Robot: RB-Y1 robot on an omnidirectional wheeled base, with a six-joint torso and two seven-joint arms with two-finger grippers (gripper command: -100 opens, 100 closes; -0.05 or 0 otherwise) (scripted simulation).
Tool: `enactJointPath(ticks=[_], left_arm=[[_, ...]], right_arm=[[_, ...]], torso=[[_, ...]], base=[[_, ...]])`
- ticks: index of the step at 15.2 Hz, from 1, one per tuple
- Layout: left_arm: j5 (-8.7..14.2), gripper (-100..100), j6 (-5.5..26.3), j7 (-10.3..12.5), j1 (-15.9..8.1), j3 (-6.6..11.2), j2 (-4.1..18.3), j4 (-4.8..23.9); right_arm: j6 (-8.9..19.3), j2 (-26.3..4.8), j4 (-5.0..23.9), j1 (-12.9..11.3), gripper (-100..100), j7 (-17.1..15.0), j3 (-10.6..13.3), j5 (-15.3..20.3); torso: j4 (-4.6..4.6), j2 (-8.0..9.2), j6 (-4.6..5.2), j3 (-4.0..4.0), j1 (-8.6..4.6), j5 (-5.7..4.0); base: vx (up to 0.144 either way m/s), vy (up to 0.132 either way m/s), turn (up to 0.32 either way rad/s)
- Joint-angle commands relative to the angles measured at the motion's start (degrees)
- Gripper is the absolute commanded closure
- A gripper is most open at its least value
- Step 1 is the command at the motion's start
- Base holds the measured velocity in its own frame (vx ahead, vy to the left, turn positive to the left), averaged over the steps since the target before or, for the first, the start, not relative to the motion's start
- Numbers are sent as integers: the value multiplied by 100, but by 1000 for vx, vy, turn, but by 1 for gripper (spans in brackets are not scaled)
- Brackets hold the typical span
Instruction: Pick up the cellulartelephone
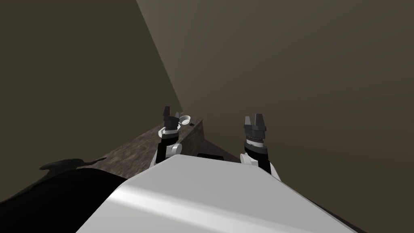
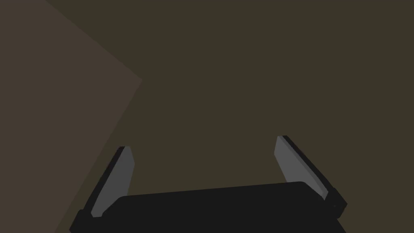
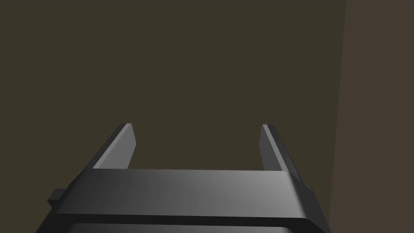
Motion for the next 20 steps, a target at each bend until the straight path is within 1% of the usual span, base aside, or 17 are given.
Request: enactJointPath(ticks=[1,2,3,4,5,6,7,8,9,10,12,13,15,16,18,19,20], left_arm=[[-7,-100,201,-18,-70,25,147,49],[-11,-100,335,-30,-116,42,219,82],[-11,-100,335,-30,-116,42,219,82],[-17,-100,499,-45,-172,63,293,123],[-17,-100,499,-45,-172,63,293,123],[-23,-100,693,-63,-237,88,366,170],[-23,-100,693,-63,-237,88,366,170],[-30,-100,898,-83,-311,116,438,225],[-30,-100,914,-83,-311,116,438,225],[-38,-100,1100,-105,-393,147,506,286],[-38,-100,1161,-105,-393,147,506,286],[-47,-100,1360,-130,-482,182,572,353],[-47,-100,1432,-130,-482,182,572,353],[-56,-100,1628,-157,-579,220,635,426],[-56,-100,1726,-157,-579,220,635,426],[-66,-100,1904,-186,-681,260,696,505],[-66,-100,2007,-186,-681,260,696,505]], right_arm=[[0,0,0,0,0,0,0,0],[0,0,0,0,0,0,0,0],[0,0,0,0,0,0,0,0],[0,0,0,0,0,0,0,0],[0,0,0,0,0,0,0,0],[0,0,0,0,0,0,0,0],[0,0,0,0,0,0,0,0],[0,0,0,0,0,0,0,0],[0,0,0,0,0,0,0,0],[0,0,0,0,0,0,0,0],[0,0,0,0,0,0,0,0],[0,0,0,0,0,0,0,0],[0,0,0,0,0,0,0,0],[0,0,0,0,0,0,0,0],[0,0,0,0,0,0,0,0],[0,0,0,0,0,0,0,0],[0,0,0,0,0,0,0,0]], torso=[[0,0,0,0,0,0],[0,-1,1,0,0,0],[0,-2,1,-1,1,0],[-1,-2,1,-1,1,0],[-1,-3,1,-2,1,0],[-1,-4,1,-2,1,0],[-1,-4,1,-2,1,0],[-1,-4,0,-2,0,0],[-1,-5,1,-3,1,0],[-1,-5,1,-3,1,0],[-1,-5,0,-3,1,0],[-1,-4,0,-2,1,0],[-1,-4,0,-3,1,0],[-1,-4,0,-2,0,0],[-1,-5,1,-3,1,0],[-1,-5,0,-3,1,0],[-1,-5,1,-3,1,0]], base=[[2,-1,-19],[4,-2,-36],[5,-1,-26],[5,-1,-20],[5,-1,-14],[6,-2,-22],[7,-1,-21],[7,-1,-24],[7,-1,-23],[8,-1,-31],[7,-1,-17],[7,-1,-18],[7,-1,-18],[7,-1,-31],[8,0,-21],[10,-1,-24],[10,-1,-29]])
